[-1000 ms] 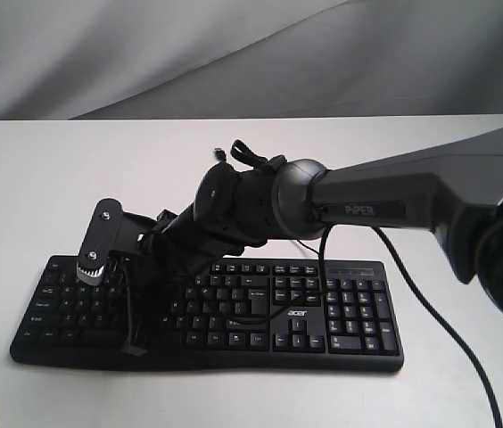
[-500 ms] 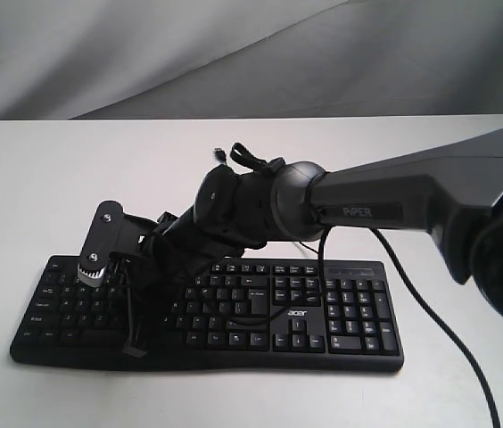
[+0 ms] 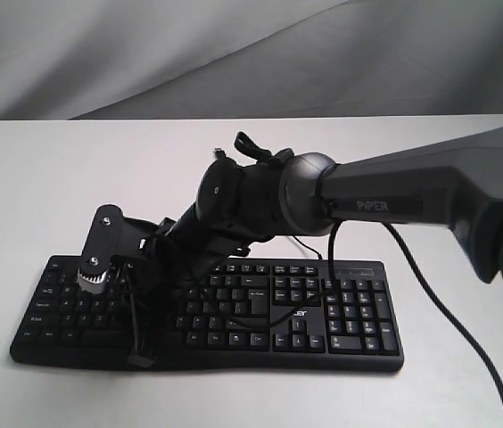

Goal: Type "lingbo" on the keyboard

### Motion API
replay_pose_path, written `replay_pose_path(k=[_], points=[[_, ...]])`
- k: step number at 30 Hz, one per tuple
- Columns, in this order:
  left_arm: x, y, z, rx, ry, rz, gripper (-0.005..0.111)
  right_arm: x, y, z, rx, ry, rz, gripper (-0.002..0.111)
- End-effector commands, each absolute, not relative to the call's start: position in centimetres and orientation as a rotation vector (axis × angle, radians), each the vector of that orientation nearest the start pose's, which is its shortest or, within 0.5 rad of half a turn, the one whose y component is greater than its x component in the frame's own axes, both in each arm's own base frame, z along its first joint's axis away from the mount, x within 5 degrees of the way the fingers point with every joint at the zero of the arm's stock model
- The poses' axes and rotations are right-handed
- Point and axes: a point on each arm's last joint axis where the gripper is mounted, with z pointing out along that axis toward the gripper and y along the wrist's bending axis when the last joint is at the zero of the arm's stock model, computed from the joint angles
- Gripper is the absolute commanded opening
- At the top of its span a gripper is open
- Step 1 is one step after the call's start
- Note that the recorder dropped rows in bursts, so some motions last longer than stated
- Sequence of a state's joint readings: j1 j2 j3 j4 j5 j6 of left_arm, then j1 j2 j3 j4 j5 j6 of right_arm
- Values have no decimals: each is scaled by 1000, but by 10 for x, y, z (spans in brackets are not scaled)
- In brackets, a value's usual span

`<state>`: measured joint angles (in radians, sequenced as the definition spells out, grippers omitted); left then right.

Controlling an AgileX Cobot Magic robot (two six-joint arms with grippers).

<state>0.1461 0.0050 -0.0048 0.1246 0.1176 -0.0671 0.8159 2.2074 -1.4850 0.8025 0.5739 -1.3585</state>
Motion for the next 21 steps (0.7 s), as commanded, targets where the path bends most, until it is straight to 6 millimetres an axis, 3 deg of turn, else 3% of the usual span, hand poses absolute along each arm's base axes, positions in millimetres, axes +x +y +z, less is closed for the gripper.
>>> replay_pose_path(k=[1, 12, 18, 21], points=[[56, 9, 203, -78, 1592, 162, 1, 286, 355, 123, -1841, 1845, 575, 0], [56, 9, 203, -78, 1592, 162, 1, 286, 355, 123, -1838, 1844, 572, 0], [56, 9, 203, -78, 1592, 162, 1, 287, 355, 107, -1842, 1875, 559, 0], [56, 9, 203, -78, 1592, 162, 1, 287, 355, 112, -1841, 1867, 562, 0]])
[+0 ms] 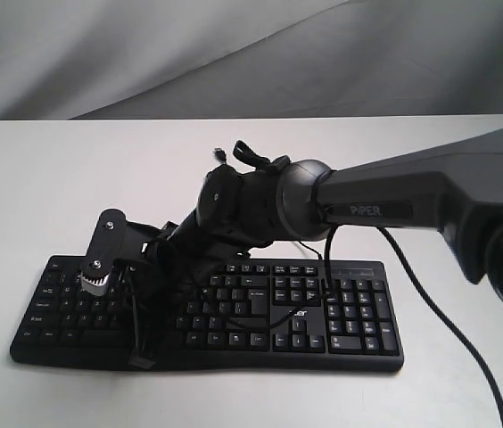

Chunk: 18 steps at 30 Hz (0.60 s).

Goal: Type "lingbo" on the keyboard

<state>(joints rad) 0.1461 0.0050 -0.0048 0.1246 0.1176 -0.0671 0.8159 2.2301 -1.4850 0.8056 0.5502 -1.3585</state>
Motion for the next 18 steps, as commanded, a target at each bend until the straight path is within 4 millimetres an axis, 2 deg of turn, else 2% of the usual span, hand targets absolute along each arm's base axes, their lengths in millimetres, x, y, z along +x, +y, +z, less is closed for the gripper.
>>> replay_pose_path(k=[1, 5, 9, 14, 18], points=[[56, 9, 203, -78, 1592, 162, 1, 287, 354, 115, -1846, 1854, 553, 0], [56, 9, 203, -78, 1592, 162, 1, 289, 351, 135, -1840, 1825, 515, 0], [56, 9, 203, -78, 1592, 162, 1, 296, 336, 152, -1807, 1839, 480, 0], [56, 9, 203, -78, 1592, 162, 1, 303, 305, 154, -1744, 1872, 403, 0], [56, 9, 203, -78, 1592, 162, 1, 306, 298, 154, -1690, 1906, 430, 0]])
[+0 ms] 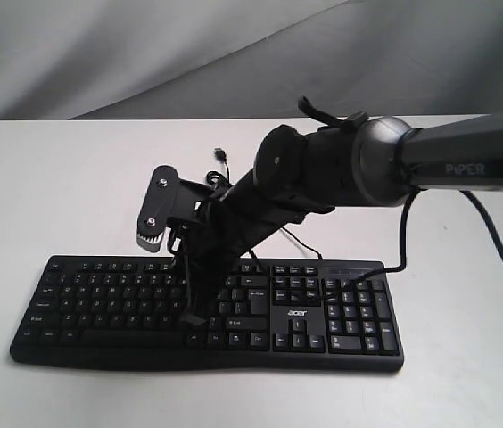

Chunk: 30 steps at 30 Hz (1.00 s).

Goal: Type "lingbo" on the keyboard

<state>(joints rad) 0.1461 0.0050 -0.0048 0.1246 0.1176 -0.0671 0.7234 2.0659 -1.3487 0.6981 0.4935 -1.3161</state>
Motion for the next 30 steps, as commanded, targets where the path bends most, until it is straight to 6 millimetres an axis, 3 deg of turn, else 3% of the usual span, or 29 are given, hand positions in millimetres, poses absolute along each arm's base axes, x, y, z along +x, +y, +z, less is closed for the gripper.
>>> replay_pose_path(k=[1, 16, 30], points=[[56, 9, 203, -78, 1592, 162, 1, 306, 299, 153, -1689, 1911, 434, 0], [56, 9, 203, -78, 1592, 162, 1, 309, 295, 129, -1696, 1972, 444, 0], [56, 9, 203, -78, 1592, 162, 1, 311, 294, 130, -1694, 1967, 448, 0]])
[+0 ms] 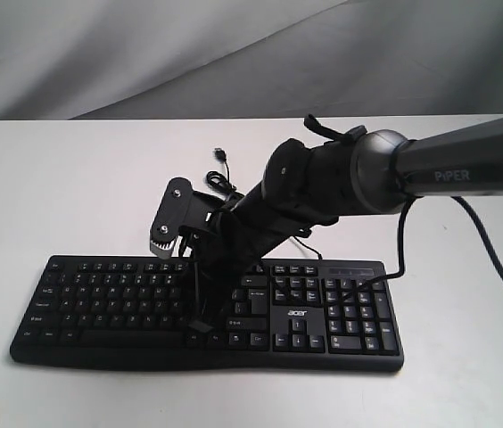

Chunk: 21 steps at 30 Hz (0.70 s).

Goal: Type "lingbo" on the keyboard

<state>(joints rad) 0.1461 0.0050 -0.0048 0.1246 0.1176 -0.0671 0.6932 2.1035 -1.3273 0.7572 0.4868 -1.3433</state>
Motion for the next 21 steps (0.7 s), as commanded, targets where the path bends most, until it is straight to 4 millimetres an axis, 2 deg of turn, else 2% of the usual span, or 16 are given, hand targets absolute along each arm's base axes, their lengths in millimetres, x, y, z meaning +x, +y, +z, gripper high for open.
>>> replay_pose_path(k=[1, 7, 12, 21], points=[[56, 9, 203, -78, 1592, 162, 1, 310, 294, 130, -1696, 1963, 449, 0], [56, 9, 203, -78, 1592, 162, 1, 310, 294, 129, -1695, 1960, 455, 0], [56, 9, 203, -78, 1592, 162, 1, 311, 294, 120, -1708, 1968, 449, 0], [56, 9, 203, -78, 1592, 162, 1, 311, 294, 123, -1707, 1961, 449, 0]])
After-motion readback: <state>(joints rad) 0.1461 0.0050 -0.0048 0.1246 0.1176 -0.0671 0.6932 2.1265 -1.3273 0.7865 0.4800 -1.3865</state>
